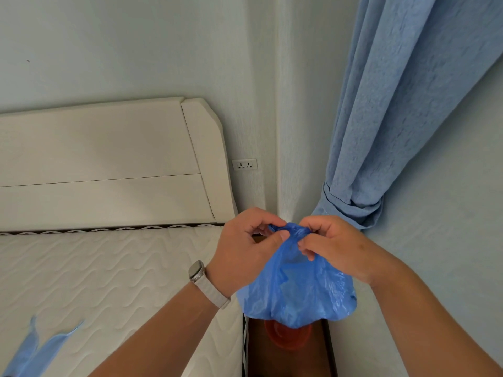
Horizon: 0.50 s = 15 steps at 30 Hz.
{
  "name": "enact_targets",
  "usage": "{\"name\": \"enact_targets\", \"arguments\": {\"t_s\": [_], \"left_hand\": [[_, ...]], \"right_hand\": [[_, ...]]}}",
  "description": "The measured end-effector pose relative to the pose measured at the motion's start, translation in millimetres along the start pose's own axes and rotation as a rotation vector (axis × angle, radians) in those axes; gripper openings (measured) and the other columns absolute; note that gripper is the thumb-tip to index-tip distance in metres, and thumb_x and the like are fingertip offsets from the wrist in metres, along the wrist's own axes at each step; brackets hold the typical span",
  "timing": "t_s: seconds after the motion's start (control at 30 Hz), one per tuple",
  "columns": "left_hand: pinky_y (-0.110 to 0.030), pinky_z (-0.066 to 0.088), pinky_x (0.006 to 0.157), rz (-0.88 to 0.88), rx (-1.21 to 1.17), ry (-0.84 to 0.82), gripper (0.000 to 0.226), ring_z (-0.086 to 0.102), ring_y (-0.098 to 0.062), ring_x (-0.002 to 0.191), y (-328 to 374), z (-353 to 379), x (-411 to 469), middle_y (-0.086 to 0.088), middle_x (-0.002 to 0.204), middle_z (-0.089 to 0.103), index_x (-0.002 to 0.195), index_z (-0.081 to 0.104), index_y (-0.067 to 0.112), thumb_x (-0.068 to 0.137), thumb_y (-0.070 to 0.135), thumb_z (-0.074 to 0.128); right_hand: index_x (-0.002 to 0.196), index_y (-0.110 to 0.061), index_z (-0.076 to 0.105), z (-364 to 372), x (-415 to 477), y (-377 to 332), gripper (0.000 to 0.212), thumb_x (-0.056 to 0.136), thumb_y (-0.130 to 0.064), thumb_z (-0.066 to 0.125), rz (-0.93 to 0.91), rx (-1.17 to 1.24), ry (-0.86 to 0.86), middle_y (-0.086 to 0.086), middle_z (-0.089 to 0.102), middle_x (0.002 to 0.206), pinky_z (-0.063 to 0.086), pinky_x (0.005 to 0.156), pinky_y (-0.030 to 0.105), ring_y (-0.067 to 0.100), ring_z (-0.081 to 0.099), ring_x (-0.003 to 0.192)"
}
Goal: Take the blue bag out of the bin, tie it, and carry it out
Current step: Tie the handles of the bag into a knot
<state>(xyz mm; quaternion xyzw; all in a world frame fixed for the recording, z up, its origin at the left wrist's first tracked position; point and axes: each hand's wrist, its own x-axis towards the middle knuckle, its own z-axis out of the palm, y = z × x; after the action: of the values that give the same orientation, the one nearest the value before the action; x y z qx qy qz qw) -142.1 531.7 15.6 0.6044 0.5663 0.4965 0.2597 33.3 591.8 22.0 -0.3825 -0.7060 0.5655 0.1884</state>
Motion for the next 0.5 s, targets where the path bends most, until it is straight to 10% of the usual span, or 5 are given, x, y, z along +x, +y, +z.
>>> {"name": "enact_targets", "arguments": {"t_s": [0.13, 0.5], "left_hand": [[-0.014, 0.045, 0.074, 0.152, 0.171, -0.061, 0.026, 0.06, -0.007, 0.08, 1, 5, -5, 0.004, 0.085, 0.064, 0.097, 0.068, 0.022, 0.074, 0.031, 0.076], [-0.012, 0.039, 0.072, 0.104, 0.241, -0.179, 0.016, 0.053, -0.001, 0.076, 0, 8, -2, 0.018, 0.078, 0.057, 0.093, 0.07, 0.02, 0.082, 0.029, 0.063]], "right_hand": [[0.066, 0.01, 0.055, 3, 5, 4, 0.022, 0.069, -0.011, 0.052, 0.039, 0.272, -0.03, 0.013, 0.053, 0.059, 0.044, 0.06, 0.021, 0.017, 0.05, 0.057], [0.05, -0.009, 0.051, 2, 6, 15, 0.016, 0.062, -0.018, 0.058, 0.101, 0.587, -0.219, 0.006, 0.051, 0.056, 0.049, 0.068, 0.032, 0.019, 0.044, 0.055]]}}
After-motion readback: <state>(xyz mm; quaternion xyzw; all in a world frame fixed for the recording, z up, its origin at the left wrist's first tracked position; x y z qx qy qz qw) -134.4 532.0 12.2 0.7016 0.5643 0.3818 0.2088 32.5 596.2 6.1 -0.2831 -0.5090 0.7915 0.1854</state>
